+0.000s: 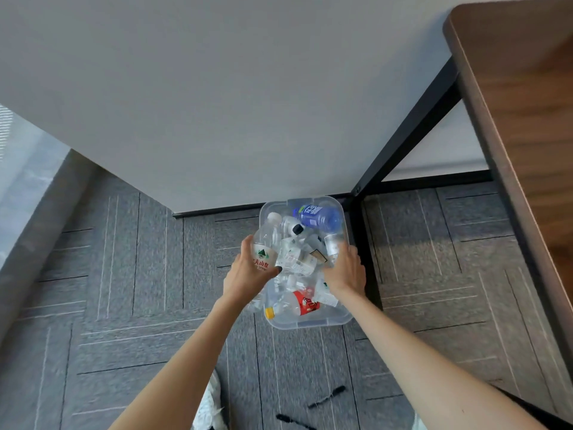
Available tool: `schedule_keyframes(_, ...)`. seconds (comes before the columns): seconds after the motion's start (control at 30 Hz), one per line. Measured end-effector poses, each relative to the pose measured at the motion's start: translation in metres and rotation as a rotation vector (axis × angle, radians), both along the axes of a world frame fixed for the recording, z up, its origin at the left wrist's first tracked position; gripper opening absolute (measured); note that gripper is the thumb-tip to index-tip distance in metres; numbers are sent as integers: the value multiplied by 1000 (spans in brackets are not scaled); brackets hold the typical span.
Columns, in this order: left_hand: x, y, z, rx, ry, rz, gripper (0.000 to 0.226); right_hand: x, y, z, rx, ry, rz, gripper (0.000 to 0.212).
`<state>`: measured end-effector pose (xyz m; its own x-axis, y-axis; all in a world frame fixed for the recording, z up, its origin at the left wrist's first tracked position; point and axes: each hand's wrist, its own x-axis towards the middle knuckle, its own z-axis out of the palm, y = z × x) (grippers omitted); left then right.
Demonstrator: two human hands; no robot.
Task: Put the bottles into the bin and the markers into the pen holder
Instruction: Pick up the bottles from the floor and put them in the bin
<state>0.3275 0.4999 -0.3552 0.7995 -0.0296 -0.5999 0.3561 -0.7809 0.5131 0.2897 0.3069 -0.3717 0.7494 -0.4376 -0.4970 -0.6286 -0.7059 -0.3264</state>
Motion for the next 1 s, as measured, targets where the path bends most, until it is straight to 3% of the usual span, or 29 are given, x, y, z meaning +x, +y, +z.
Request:
schedule_keyframes(0.3,19,-41,-42,-104,142,75,104,-25,-18,-24,43,-95,-17,32)
schedule_keyframes(0.53,49,-56,-39,39,58,-45,111,-33,-13,-22,53,-56,19,29)
schedule_keyframes(0.73,16,-37,-35,121,-66,-151,85,-42,1,-7,98,-49,33,30)
schedule_keyframes(1.0,-25,-23,-24,13,-146,-53,41,-58,19,7,124,-38,72,24)
